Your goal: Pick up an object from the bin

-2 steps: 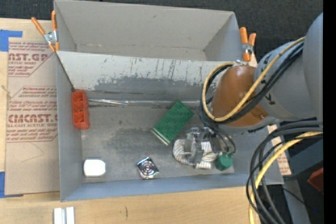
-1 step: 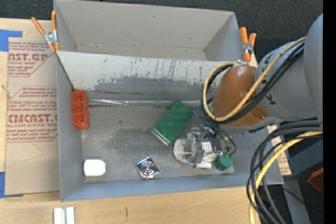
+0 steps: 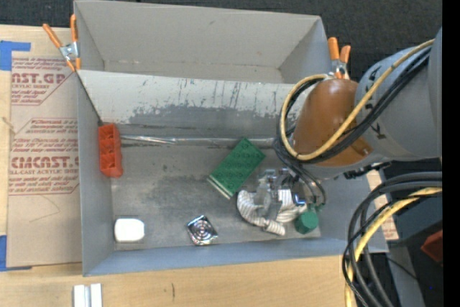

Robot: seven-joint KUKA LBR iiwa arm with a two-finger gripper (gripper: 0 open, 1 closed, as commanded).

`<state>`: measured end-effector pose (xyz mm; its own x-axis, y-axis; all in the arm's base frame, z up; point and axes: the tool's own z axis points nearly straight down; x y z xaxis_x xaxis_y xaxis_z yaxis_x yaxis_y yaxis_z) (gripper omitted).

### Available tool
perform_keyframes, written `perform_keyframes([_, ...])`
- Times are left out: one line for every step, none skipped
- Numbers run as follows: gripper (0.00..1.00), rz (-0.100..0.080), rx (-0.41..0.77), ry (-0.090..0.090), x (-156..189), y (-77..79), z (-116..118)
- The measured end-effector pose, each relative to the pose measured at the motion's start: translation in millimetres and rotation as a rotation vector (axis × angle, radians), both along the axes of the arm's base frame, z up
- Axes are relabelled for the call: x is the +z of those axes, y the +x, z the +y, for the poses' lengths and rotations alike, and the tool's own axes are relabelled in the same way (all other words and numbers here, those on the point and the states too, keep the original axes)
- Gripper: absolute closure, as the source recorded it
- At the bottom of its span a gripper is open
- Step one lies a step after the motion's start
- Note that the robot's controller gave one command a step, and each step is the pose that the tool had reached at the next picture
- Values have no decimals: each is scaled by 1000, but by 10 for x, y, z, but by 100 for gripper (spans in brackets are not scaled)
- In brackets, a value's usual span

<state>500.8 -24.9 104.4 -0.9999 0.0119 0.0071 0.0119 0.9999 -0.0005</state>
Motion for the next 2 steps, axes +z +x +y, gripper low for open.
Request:
perform_keyframes([100,-13,181,-1,409,255,56])
perform_keyframes([100,-15,237,0,453,297,63])
